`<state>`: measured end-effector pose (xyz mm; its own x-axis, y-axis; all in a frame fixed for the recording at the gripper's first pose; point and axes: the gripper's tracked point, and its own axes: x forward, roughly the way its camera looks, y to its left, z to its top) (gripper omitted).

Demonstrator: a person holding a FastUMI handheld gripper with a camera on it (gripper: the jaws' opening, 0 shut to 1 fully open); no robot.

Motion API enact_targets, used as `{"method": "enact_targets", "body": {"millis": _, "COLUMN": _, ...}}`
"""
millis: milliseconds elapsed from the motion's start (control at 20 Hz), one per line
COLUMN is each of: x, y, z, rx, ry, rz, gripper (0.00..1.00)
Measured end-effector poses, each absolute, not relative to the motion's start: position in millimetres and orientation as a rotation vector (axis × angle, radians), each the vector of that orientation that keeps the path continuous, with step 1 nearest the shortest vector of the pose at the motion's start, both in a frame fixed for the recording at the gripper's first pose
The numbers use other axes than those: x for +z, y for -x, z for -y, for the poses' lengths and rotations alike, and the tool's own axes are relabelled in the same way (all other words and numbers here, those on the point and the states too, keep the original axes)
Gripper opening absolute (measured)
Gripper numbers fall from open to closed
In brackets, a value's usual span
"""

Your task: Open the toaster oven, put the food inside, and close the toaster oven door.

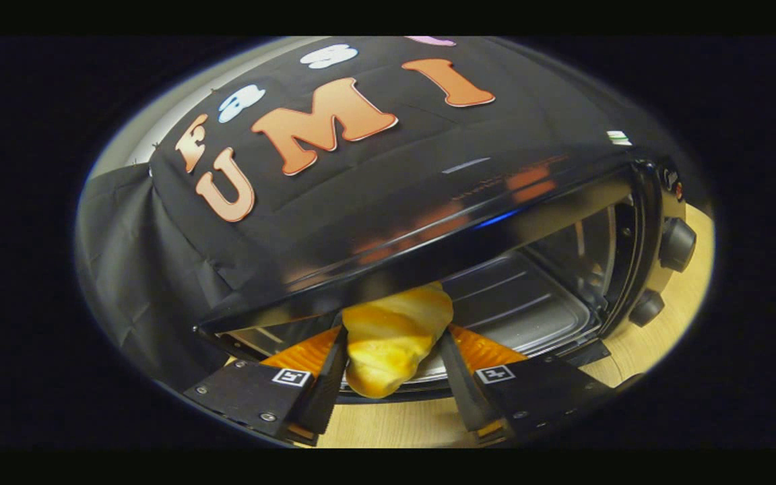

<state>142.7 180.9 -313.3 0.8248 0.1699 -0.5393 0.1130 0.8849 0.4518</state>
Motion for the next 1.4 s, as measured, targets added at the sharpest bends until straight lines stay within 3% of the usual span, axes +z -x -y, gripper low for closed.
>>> {"method": "enact_targets", "body": {"millis": 500, "x": -283, "y": -97, "z": -170, "rx": 0.089, "ry": -0.361, "rz": -0.569, "gripper": 0.90}}
{"method": "enact_targets", "body": {"millis": 1000, "x": -286, "y": 33, "z": -159, "rx": 0.211, "ry": -0.275, "rz": -0.692, "gripper": 0.92}}
{"method": "enact_targets", "body": {"millis": 1400, "x": -316, "y": 103, "z": -144, "rx": 0.223, "ry": -0.273, "rz": -0.854, "gripper": 0.92}}
